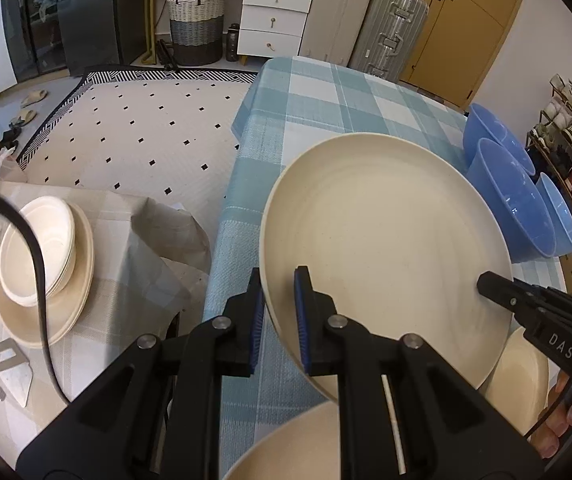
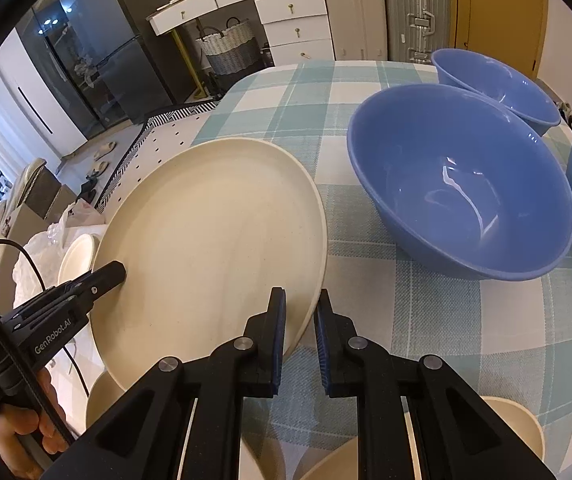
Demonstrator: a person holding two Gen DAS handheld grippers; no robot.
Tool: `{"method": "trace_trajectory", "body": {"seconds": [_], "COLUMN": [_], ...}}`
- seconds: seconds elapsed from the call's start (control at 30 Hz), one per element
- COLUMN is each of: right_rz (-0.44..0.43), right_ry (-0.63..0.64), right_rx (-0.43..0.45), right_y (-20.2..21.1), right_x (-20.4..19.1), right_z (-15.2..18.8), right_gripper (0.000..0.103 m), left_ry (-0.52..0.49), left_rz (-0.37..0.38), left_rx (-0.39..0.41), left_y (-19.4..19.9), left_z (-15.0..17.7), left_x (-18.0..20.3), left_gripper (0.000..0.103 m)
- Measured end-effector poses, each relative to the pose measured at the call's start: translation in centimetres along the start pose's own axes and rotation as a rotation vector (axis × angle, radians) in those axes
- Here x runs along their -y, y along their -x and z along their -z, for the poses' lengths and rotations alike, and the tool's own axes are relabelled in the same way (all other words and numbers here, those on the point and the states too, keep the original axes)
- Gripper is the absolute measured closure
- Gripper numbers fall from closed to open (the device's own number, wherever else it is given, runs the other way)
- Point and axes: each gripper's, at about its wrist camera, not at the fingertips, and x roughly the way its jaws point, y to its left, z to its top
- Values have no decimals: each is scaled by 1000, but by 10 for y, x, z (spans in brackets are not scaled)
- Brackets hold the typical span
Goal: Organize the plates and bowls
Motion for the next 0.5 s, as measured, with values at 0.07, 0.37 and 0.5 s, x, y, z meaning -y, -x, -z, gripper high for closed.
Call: {"method": "trace_trajectory", "body": {"seconds": [0.07, 0.37, 0.5], "right_rz": [-6, -41, -40], "right_ry": [6, 8, 27], "right_rx": [-1, 11, 17], "right_y": [3, 16, 24], "right_x": [-2, 1, -2], "right_z": [3, 9, 11], "right_gripper": [89, 89, 89], "left_ry": [10, 16, 33], "left_rz": [-3, -31, -37], "left_rx": [0, 23, 28], "left_y": [4, 24, 30], "left_z": [2, 12, 19], "left_x": [-2, 4, 5], "left_gripper": [91, 91, 91]}}
